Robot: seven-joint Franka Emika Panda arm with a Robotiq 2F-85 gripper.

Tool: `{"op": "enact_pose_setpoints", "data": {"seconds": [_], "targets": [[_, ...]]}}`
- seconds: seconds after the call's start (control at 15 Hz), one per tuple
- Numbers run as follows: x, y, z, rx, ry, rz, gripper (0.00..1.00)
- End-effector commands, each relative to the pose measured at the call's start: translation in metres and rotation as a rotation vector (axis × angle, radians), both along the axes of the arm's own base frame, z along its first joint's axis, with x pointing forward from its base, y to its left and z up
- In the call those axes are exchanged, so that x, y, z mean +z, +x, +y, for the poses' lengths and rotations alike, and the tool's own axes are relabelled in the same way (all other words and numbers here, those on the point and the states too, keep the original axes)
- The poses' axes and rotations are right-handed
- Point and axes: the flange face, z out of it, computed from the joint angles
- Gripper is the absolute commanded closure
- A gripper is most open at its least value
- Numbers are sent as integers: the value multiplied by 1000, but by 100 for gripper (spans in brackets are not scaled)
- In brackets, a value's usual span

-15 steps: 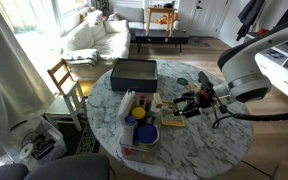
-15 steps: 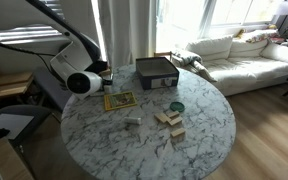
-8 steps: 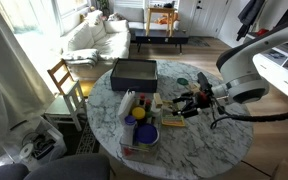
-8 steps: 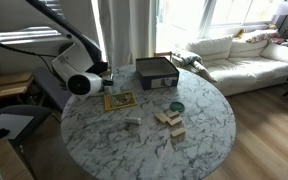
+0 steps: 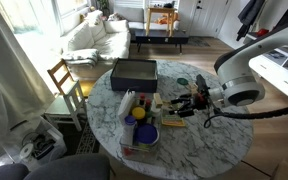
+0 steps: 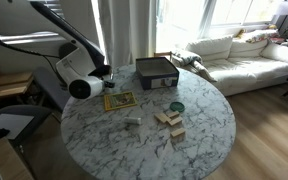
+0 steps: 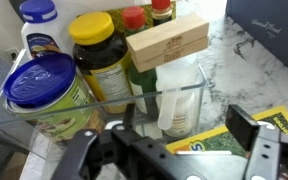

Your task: Pick up the measuring cup with a wooden block from the white bottle to and put it on the table

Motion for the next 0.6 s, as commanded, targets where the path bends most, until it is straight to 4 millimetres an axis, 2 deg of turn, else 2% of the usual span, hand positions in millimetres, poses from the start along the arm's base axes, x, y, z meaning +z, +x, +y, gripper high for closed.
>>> {"op": "enact_pose_setpoints", "data": {"seconds": [0.0, 0.13, 0.2, 0.27, 0.47, 0.53], "targets": [[-13, 6, 2, -34, 16, -24, 24], [-16, 7, 5, -41, 19, -29, 23], [-17, 8, 7, -42, 21, -28, 26], [-19, 9, 8, -45, 23, -29, 23], [-21, 11, 10, -51, 26, -38, 31], [-21, 11, 10, -53, 26, -41, 38]]}}
